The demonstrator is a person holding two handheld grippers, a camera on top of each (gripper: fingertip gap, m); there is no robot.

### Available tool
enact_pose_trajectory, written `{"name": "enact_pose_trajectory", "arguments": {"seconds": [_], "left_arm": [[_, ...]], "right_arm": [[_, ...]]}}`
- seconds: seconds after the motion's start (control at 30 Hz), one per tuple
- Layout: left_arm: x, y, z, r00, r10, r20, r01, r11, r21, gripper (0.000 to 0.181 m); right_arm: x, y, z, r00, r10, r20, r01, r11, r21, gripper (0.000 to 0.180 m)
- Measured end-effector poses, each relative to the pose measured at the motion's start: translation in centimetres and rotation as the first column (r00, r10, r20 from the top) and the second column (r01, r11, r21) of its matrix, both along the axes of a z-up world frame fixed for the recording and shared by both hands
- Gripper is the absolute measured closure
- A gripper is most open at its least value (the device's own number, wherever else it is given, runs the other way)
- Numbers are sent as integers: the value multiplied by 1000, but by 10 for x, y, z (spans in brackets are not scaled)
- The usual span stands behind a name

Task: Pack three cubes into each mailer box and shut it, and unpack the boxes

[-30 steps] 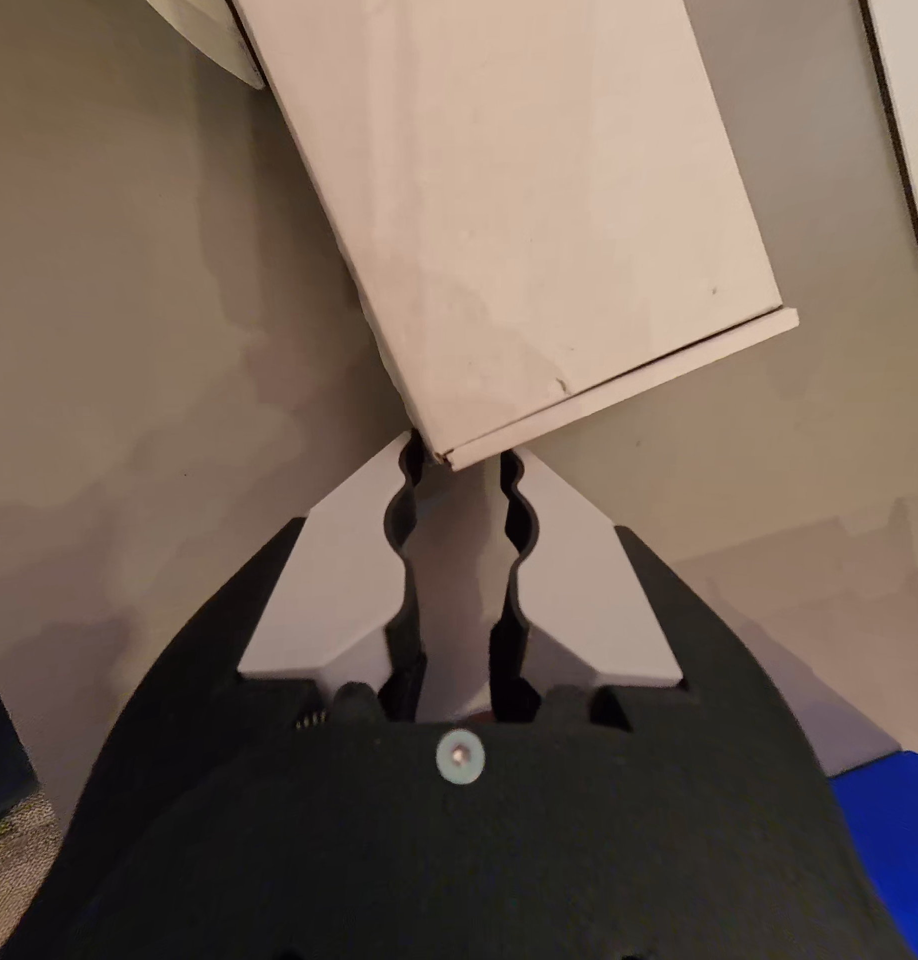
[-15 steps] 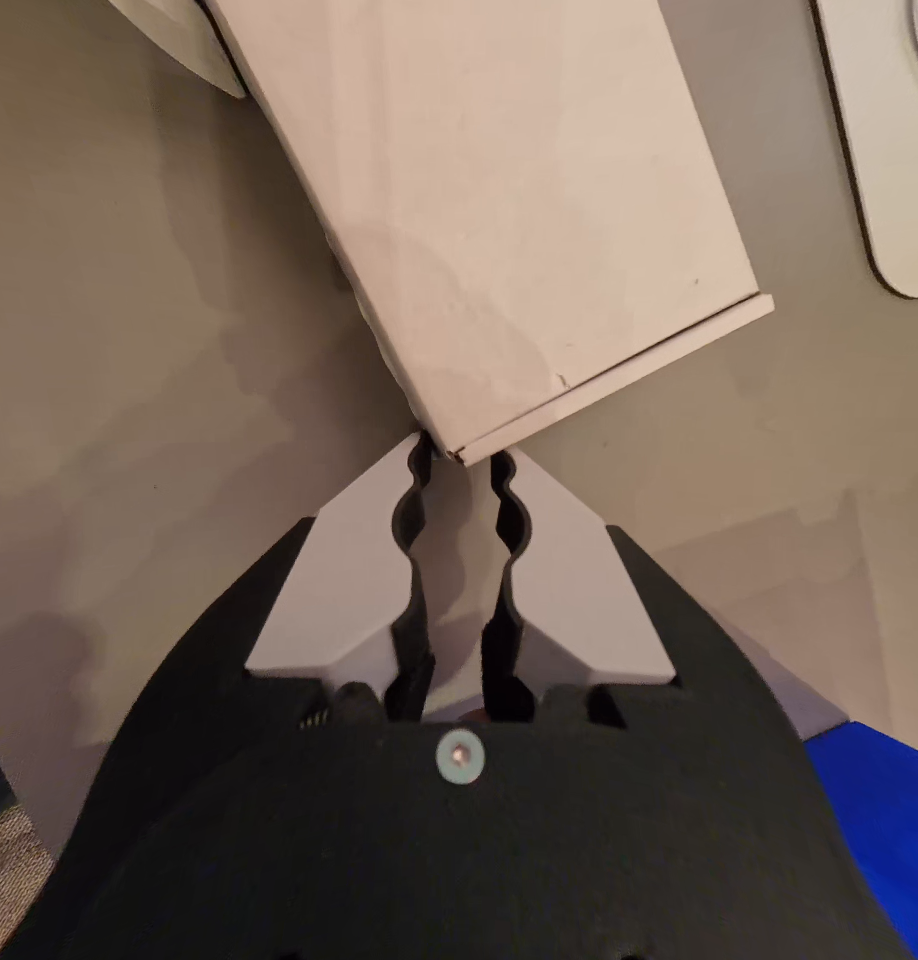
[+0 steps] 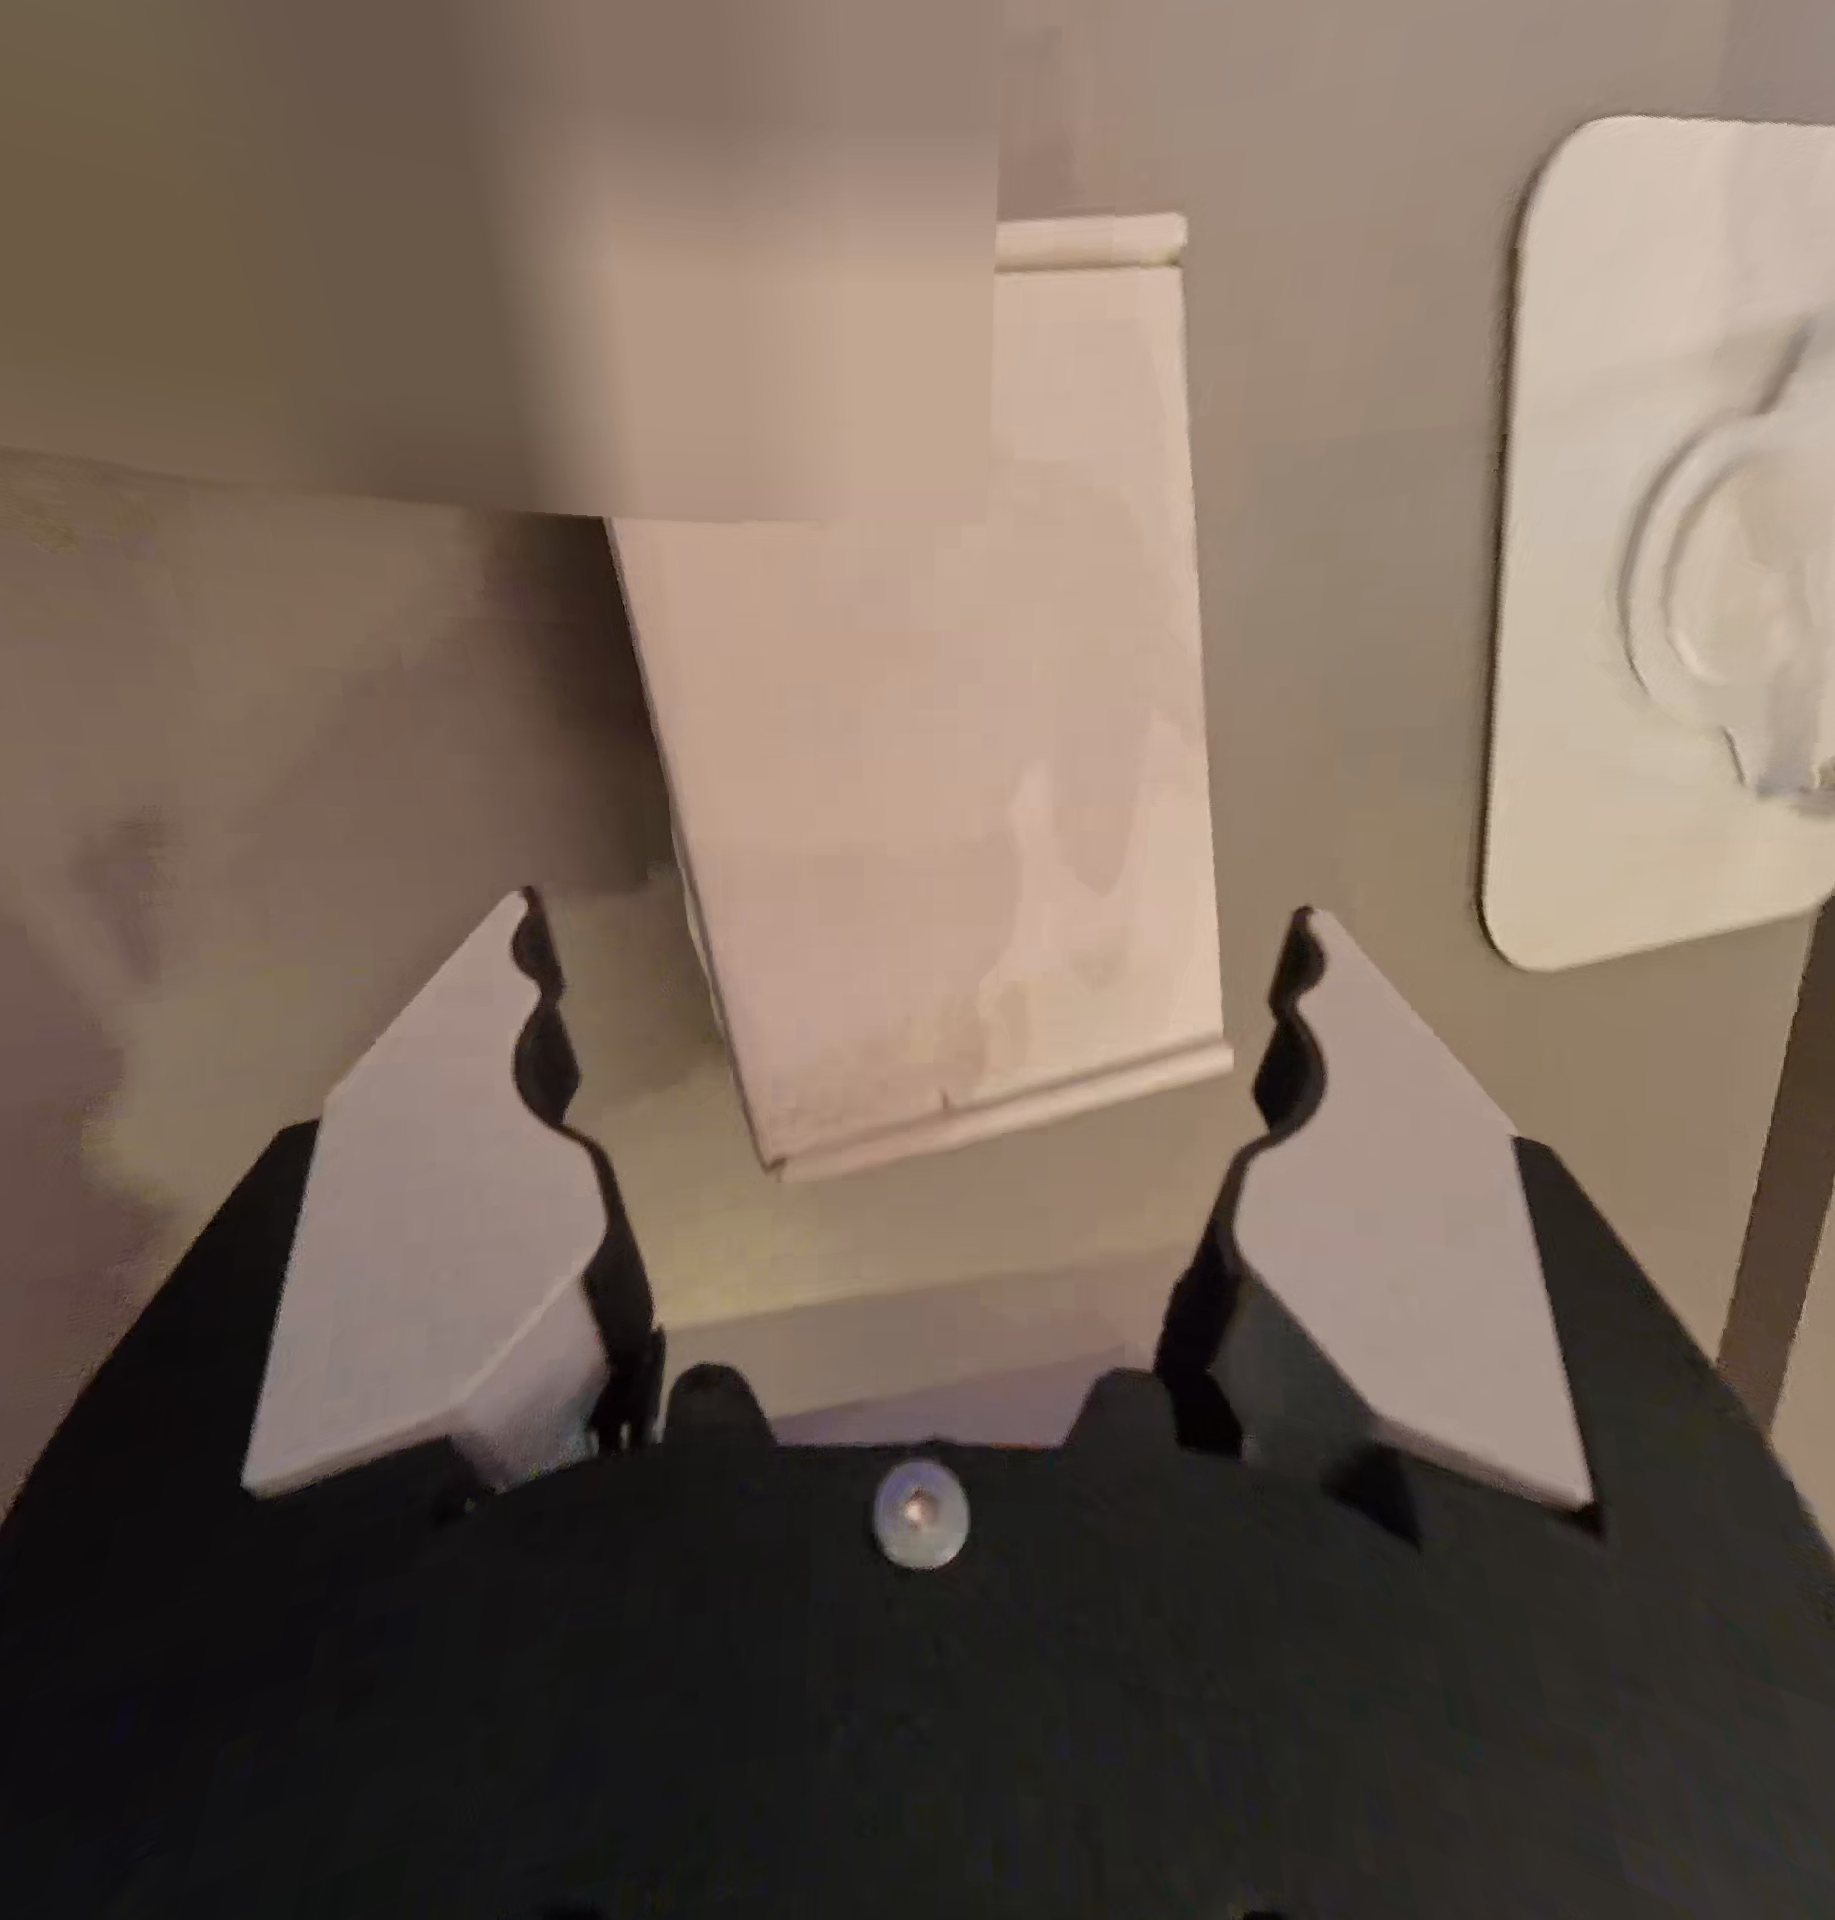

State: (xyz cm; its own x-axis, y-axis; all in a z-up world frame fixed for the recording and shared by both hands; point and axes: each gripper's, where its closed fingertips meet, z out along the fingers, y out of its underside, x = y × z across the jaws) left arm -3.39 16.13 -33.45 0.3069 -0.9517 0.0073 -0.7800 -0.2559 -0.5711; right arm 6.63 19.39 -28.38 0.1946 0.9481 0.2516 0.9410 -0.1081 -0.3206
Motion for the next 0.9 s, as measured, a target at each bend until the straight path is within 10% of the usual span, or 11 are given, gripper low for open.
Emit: {"name": "enact_pose_trajectory", "arguments": {"seconds": [0.03,0.4,0.73,0.9], "left_arm": [[-1,0,0,1000,2,-2,-2,1000,-1,138],[-6,3,1,999,15,34,-13,999,-49,138],[4,-4,9,998,-8,67,10,999,-42,138],[6,-10,2,999,-24,38,26,998,-62,133]], "right_arm": [[-8,1,-7,999,22,37,-21,999,-27,42],[-19,19,-30,997,25,75,-16,992,-122,49],[126,30,136,995,-93,29,86,980,182,49],[256,25,163,954,-214,209,167,961,222,49]]}}
